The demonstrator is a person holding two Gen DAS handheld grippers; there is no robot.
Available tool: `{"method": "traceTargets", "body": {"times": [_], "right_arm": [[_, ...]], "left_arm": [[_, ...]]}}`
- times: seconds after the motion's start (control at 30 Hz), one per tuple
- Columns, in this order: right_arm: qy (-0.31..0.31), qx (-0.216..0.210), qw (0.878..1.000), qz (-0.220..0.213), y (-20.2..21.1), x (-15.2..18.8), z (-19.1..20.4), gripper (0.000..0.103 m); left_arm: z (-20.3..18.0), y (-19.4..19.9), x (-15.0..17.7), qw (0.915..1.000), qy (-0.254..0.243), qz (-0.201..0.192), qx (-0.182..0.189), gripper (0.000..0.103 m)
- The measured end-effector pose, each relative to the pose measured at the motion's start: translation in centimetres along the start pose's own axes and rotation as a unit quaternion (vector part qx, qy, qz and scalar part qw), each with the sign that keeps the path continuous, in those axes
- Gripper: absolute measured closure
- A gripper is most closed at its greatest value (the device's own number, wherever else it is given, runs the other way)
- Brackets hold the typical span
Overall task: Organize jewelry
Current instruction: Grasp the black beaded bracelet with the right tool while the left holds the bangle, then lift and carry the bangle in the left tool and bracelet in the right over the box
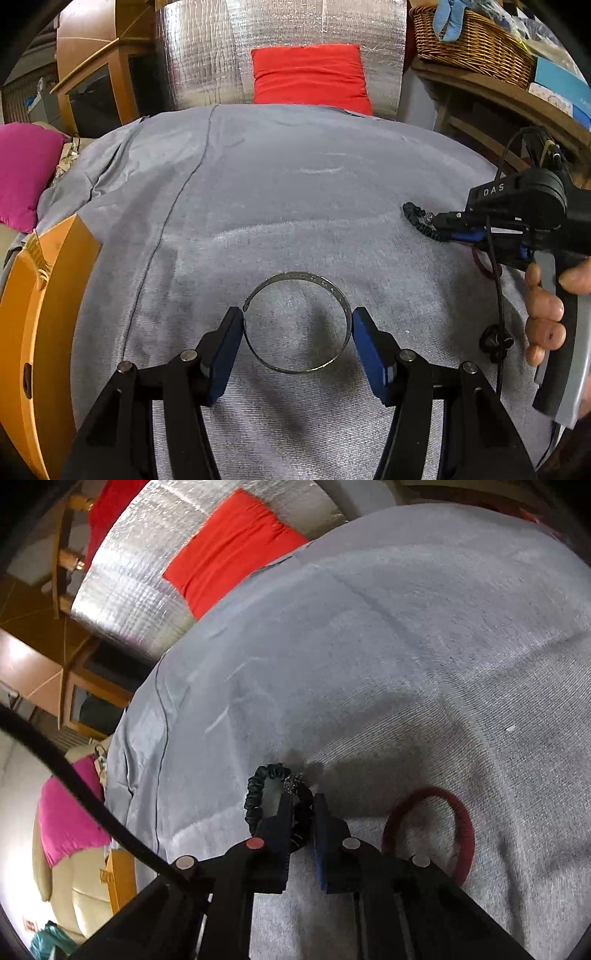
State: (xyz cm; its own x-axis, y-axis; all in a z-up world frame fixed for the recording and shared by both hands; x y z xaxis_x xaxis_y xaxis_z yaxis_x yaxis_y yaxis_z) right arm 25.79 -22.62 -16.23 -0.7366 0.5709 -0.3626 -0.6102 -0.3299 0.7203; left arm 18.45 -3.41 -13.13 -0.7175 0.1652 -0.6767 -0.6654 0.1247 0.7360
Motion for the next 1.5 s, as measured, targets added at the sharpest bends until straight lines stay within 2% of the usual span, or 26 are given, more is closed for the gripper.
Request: {"method": "traceTargets", "body": {"times": [0.6,0.87,1.0,1.07,1.13,1.2,1.4,1.5], "right_arm": [[0.034,-0.015,0.999,0.028,1.8,3.3,1.8,0.093],[0.04,-0.003,0.998,0.055,2.1,4.4,0.8,0.092],[0.031,0.0,0.997,0.065,2.3,4.7,0.4,0.089],[0.022,-0.005,0.998,0.067,2.5,4.7,0.2,0.078],[0.013,-0.014,0.998,0.066,2.5,4.7,0.4,0.061],[0.012,-0.021,0.998,0.063,2.6,4.8,0.8,0.054],[0.046,0.007,0.998,0.05,2.3,5.4,1.4,0.057],[0.074,0.026,0.995,0.057,1.9,6.1,1.4,0.078]], "left_arm": [[0.1,0.7,0.0,0.9998,-0.006,-0.012,-0.011,0.041],[0.0,0.4,0.1,0.9999,-0.006,-0.008,-0.011,0.041],[-0.4,0.2,0.1,0.9999,-0.008,-0.006,-0.011,0.041],[-0.5,0.2,0.2,0.9999,-0.009,-0.006,-0.011,0.041],[-0.5,0.1,0.2,0.9999,-0.01,-0.004,-0.011,0.041],[-0.5,0.1,0.3,0.9998,-0.012,-0.004,-0.014,0.041],[0.2,0.1,0.3,0.9999,-0.004,-0.003,-0.016,0.041],[0.2,0.1,0.3,0.9999,-0.002,-0.002,-0.014,0.041]]}}
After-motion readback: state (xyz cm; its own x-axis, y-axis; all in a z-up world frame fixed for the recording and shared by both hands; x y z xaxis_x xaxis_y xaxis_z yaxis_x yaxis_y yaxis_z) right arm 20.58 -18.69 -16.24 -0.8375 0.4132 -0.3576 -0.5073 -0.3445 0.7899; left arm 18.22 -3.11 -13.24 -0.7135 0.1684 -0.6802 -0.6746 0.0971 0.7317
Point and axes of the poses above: each gripper's, at about its wrist camera, not at the fingertips, and y roughly against the way its jaws point, z to its left, x to its underside, the point moved 9 cm from there along -y, roughly the way its jaws point
